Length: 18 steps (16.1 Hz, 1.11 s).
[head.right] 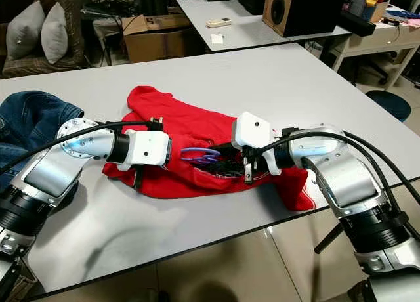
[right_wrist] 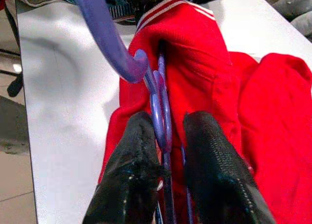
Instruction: Hang hanger
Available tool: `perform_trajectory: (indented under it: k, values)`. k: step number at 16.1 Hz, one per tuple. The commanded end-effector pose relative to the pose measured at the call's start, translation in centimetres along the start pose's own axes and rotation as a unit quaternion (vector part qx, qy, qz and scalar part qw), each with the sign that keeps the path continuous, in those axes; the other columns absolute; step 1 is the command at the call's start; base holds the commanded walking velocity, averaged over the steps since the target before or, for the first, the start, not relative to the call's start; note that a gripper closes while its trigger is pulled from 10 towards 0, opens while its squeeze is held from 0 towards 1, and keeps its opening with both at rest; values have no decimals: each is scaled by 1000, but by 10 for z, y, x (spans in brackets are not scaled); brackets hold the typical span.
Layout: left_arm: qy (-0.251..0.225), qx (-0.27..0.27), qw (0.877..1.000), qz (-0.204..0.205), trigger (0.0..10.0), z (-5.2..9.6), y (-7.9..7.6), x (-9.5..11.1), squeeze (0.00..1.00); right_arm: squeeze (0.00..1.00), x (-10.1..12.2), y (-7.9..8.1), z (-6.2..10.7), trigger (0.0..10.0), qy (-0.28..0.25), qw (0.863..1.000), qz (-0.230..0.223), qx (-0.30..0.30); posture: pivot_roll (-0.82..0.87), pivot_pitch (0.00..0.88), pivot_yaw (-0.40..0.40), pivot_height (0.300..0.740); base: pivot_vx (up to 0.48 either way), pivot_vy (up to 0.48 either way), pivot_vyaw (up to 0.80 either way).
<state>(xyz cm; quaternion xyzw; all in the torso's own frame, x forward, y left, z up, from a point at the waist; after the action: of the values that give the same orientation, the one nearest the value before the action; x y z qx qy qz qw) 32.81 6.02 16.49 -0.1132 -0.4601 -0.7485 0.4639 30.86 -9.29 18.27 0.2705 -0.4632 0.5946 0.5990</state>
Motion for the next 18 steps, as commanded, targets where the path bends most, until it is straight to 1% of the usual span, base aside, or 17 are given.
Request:
perform_trajectory:
  k: [1, 5, 8, 9, 10, 11, 13, 14, 15, 16, 17, 18]
  values:
    - [-9, -2, 1000, -11, 0, 2, 4, 8, 0, 0, 6, -4, 2, 0, -5, 1000, 12, -7, 19, 0, 52, 740, 0, 0, 0]
    - [-14, -2, 1000, -8, 0, 1, 4, 10, 0, 0, 7, -6, 0, 0, -8, 1000, 9, -7, 19, 0, 49, 740, 0, 0, 0]
    - [-10, 5, 1000, -4, 0, 2, 6, 7, 0, 0, 9, -6, -1, 0, -17, 1000, 8, -5, 20, 0, 48, 740, 0, 0, 0]
    - [-17, 37, 999, 9, 10000, 3, 16, 8, 0, 0, 11, -6, -1, 0, -21, 1000, 8, -5, 21, 0, 49, 740, 0, 0, 0]
    - [-21, 40, 999, 14, 10000, 3, 18, 9, 0, 0, 11, -6, -1, 0, -21, 1000, 8, -5, 21, 0, 49, 740, 0, 0, 0]
    - [-28, 36, 999, 24, 10000, 6, 19, 10, 1000, 0, 12, -6, -2, 0, -24, 1000, 8, -5, 24, 0, 51, 740, 0, 0, 0]
    - [-25, 35, 999, 24, 10000, 10, 20, 7, 1000, 0, 13, -5, -2, 0, -28, 1000, 8, -5, 27, 0, 52, 740, 0, 0, 0]
    - [-16, 54, 998, 12, 10000, 15, 26, 3, 1000, 0, 12, -4, -1, 0, -29, 1000, 7, -6, 30, 0, 52, 740, 0, 0, 0]
    - [-16, 58, 998, 14, 10000, 17, 28, 1, 1000, 0, 12, -4, 0, 0, -29, 1000, 7, -6, 31, 0, 52, 740, 0, 0, 0]
    - [-15, 61, 998, 23, 10000, 21, 30, -1, 584, 0, 13, -4, 2, 0, -33, 999, 5, -7, 33, 0, 54, 740, 0, 0, 0]
    - [-20, 62, 997, 36, 10000, 26, 32, -2, 0, 0, 13, -4, 4, 0, -36, 999, 3, -9, 37, 0, 54, 740, 0, 0, 0]
    - [-24, 63, 997, 48, 10000, 32, 33, -5, 0, 0, 14, -5, 8, 0, -41, 999, 0, -13, 40, 0, 57, 740, 0, 0, 0]
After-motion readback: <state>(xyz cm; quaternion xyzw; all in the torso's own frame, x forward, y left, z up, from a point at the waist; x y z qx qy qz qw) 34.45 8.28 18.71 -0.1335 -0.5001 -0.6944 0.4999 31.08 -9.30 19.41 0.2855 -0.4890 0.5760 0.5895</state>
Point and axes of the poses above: a point about 5 cm out from each wrist's last joint towards the gripper, its own z axis pointing back from the gripper into the wrist, its own x axis along the axis of the wrist's last joint, y = z × x, the point moved 6 cm from there along -z, pointing out of the wrist towards the gripper, and after that the axes turned 4 degrees about -z, right-handed, at the moved point
